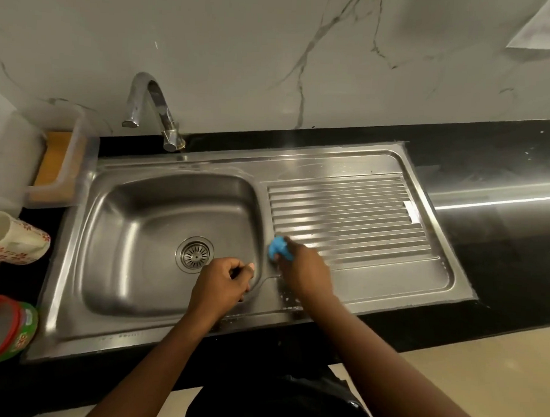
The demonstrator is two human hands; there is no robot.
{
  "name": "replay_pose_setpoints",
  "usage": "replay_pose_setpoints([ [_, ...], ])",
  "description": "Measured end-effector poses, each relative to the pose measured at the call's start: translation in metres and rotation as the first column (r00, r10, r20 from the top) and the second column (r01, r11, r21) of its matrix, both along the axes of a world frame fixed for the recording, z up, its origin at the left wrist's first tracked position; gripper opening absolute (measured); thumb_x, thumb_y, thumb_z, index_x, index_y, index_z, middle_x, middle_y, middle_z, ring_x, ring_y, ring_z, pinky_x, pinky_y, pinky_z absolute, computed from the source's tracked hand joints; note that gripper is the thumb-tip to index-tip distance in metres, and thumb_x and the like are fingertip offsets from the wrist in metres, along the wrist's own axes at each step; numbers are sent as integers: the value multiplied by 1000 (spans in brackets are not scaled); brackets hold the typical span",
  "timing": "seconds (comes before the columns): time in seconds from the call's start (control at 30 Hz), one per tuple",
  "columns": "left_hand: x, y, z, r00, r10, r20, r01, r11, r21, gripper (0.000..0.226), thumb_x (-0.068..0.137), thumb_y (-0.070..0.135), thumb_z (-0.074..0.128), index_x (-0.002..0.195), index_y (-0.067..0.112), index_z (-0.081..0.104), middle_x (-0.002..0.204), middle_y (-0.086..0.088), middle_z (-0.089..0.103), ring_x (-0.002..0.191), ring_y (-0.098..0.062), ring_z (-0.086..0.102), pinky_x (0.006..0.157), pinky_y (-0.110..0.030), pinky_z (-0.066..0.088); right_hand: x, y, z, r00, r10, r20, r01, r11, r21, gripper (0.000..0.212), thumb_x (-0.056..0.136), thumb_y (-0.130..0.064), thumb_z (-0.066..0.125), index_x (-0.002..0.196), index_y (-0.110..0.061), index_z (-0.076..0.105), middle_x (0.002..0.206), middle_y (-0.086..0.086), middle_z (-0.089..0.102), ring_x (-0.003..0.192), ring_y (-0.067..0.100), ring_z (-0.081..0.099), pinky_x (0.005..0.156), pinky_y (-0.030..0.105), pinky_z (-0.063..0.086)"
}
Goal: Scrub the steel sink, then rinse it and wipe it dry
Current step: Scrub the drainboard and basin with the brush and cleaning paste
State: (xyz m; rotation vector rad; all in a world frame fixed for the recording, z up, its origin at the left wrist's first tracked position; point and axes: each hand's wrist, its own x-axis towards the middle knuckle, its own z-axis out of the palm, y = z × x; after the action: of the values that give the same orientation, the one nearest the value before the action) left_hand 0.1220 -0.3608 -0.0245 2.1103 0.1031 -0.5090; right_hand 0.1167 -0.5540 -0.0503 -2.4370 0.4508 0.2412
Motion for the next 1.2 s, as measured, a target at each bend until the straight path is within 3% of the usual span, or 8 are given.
replay_pose_setpoints([
  [0.13, 6, -6, 4, 999, -37, -8, 37, 999, -16, 31, 96, 47, 65, 79, 23, 74, 67, -2, 75, 57, -21, 73, 69, -53, 65, -5, -7, -4, 998, 67, -22, -68, 994, -85, 57, 101, -54, 55, 155, -42, 42, 121, 6, 73, 107, 26, 69, 83, 37, 52],
  [0.27, 10, -10, 4, 999, -52, 8, 52, 999, -17, 28, 98, 45, 65, 80, 26, 73, 67, -2, 75, 57, -22, 73, 72, -54, 65, -20, -92, -5, 993, -116, -5, 115, 989, -93, 56, 96, -59, 59, 150, -48, 46, 111, 5, 76, 96, 26, 71, 74, 37, 53],
  [0.5, 7, -16, 4, 1000, -31, -2, 31, 999, -20, 34, 101, 40, 67, 76, 17, 74, 67, 1, 75, 56, -19, 72, 72, -56, 65, -28, -158, 1, 931, -360, 54, 364, 929, -67, 53, 101, -45, 61, 151, -31, 50, 115, 11, 74, 96, 29, 69, 75, 41, 54],
  [0.67, 6, -26, 4, 998, -56, -23, 56, 998, -13, 32, 101, 42, 67, 78, 21, 75, 69, 3, 76, 57, -18, 74, 73, -56, 65, -23, -75, -12, 973, -223, 63, 221, 974, 43, 54, 100, -50, 60, 152, -39, 48, 117, 3, 75, 101, 23, 70, 82, 36, 54],
  [0.77, 6, -36, 5, 997, -76, -27, 76, 997, -14, 32, 100, 43, 67, 78, 21, 75, 69, 2, 76, 58, -19, 74, 73, -56, 65, -19, -37, -15, 997, -72, 33, 72, 997, 7, 57, 100, -55, 54, 154, -44, 39, 117, -1, 74, 99, 18, 70, 86, 40, 57],
  [0.93, 6, -46, 6, 997, -77, -26, 76, 997, -17, 29, 101, 40, 67, 80, 22, 76, 69, 3, 77, 58, -17, 73, 73, -55, 65, -27, -98, -7, 994, -112, 6, 113, 992, -51, 55, 99, -59, 55, 152, -48, 42, 111, 1, 75, 93, 21, 70, 76, 36, 53],
  [1.03, 4, -48, 5, 997, -74, -30, 73, 997, -13, 28, 101, 41, 68, 80, 25, 76, 70, 4, 77, 59, -18, 74, 73, -55, 65, -34, -169, 0, 973, -230, 15, 230, 967, -108, 51, 103, -48, 56, 152, -41, 45, 106, 3, 73, 82, 16, 64, 68, 35, 51],
  [1.2, 4, -55, 5, 997, -72, -24, 72, 997, -2, 28, 101, 41, 67, 82, 23, 76, 71, 5, 77, 59, -18, 74, 72, -54, 65, -37, -226, 8, 933, -357, 54, 361, 926, -113, 50, 105, -34, 57, 153, -22, 47, 114, 8, 71, 84, 13, 63, 69, 33, 52],
])
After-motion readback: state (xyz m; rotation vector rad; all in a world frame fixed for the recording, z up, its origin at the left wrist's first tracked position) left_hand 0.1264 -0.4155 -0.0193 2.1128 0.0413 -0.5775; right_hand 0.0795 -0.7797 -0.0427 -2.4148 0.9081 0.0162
